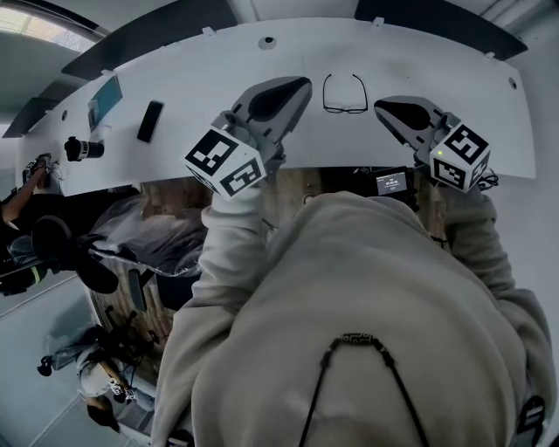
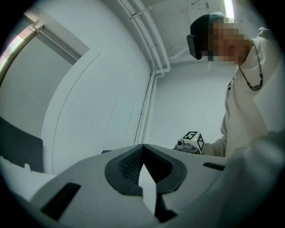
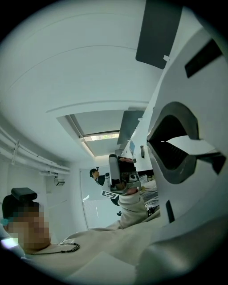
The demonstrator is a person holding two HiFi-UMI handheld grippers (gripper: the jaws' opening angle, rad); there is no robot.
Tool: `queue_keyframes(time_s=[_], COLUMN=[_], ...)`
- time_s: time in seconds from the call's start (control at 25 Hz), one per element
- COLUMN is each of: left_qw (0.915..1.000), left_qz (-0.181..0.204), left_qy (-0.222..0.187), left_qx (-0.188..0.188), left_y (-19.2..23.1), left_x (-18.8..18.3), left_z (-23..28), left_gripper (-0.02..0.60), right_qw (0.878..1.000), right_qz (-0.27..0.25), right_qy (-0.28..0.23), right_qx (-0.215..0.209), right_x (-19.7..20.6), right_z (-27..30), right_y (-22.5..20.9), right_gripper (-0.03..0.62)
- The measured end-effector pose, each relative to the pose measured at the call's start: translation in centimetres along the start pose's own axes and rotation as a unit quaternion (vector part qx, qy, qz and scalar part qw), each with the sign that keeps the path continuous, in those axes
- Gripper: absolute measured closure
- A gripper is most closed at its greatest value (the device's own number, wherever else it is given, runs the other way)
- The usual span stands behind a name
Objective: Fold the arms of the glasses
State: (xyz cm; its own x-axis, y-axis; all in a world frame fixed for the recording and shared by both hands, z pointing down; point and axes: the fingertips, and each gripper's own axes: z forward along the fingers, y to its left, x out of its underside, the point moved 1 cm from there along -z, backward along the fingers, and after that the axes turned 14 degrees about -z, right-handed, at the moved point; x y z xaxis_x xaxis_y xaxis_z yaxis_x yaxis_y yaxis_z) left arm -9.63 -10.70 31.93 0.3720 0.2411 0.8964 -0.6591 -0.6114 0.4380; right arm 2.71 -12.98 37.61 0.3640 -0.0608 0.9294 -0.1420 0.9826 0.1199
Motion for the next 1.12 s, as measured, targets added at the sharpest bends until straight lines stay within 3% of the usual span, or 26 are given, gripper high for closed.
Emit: queue_keyframes(time_s=[0.72,1.12], left_qw=[0.9999,0.9996], left_qz=[-0.007,-0.026], left_qy=[-0.003,-0.005], left_qx=[0.015,-0.010], left_y=[-0.3,0.6], left_x=[0.1,0.9], left_z=[0.8,1.1], left_gripper=[0.577,0.577], right_qw=[0.999,0.986], right_qz=[-0.011,-0.044], right_qy=[0.030,0.138], right_qx=[-0.022,-0.079], right_x=[1.0,7.8], right_z=[1.1,3.6], right_y=[-0.3,-1.4], right_gripper=[0.574,0.572])
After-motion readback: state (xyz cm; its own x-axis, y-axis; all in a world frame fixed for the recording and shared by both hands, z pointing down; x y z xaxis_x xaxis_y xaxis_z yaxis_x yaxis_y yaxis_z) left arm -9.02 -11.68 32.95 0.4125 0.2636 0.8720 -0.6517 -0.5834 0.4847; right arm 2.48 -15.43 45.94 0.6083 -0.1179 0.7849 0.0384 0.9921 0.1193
